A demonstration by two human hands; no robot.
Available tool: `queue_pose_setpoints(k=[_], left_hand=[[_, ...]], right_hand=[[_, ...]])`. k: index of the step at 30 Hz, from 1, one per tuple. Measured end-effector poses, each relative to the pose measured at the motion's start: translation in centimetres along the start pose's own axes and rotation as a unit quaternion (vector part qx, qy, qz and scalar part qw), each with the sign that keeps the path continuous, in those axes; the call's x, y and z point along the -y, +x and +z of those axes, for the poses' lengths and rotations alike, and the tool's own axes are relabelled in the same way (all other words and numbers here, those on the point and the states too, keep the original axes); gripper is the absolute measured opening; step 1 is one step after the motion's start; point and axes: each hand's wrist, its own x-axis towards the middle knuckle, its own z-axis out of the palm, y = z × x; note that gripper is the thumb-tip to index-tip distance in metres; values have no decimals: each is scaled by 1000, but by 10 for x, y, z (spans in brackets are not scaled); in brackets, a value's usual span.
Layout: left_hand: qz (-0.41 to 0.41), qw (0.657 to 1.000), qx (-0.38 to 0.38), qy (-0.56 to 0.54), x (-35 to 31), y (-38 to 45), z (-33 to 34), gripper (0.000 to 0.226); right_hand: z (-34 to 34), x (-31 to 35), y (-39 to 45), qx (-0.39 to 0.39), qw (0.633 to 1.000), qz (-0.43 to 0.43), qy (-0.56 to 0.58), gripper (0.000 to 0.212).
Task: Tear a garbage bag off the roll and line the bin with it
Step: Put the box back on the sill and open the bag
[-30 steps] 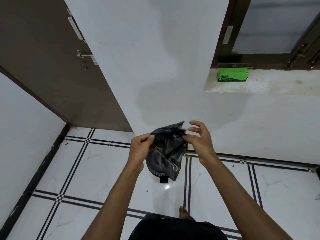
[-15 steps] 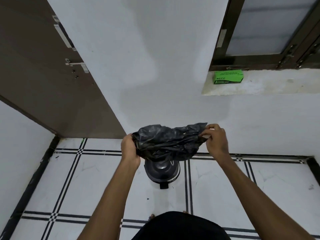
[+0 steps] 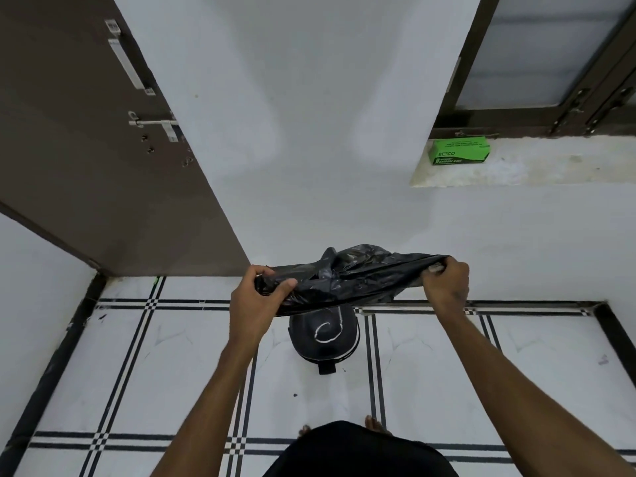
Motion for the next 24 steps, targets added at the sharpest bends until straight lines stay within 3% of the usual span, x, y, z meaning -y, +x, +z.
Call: queue_pose_setpoints(k=[3, 5, 8, 10, 12, 15, 18, 21, 24], left_hand=[[35, 995, 66, 65, 10, 2, -7, 43], [85, 983, 89, 136, 22, 8, -11, 33], [100, 974, 32, 202, 43, 18, -17, 19], [30, 990, -33, 136, 52, 22, -21, 25], [-73, 994, -80, -3, 58, 30, -27, 30], [-194, 959, -121, -170, 61, 45, -40, 31], [-255, 921, -75, -285, 59, 52, -52, 24], [-216, 948, -56, -229, 49, 53, -51, 27], [-77, 988, -77, -107, 31, 53, -54, 30]], right_hand=[[9, 2, -9, 1, 999, 12, 38, 23], [11, 3, -16, 1, 1000, -16, 24, 26], [11, 5, -28, 47, 987, -117, -103, 21], [10, 6, -36, 98, 971, -161, -150, 12], [12, 3, -43, 128, 952, -199, -193, 13], [15, -5, -47, 166, 924, -216, -268, 29], [23, -7, -49, 197, 909, -201, -309, 36], [32, 10, -48, 253, 921, -114, -274, 34], [37, 35, -43, 252, 954, -57, -152, 29]])
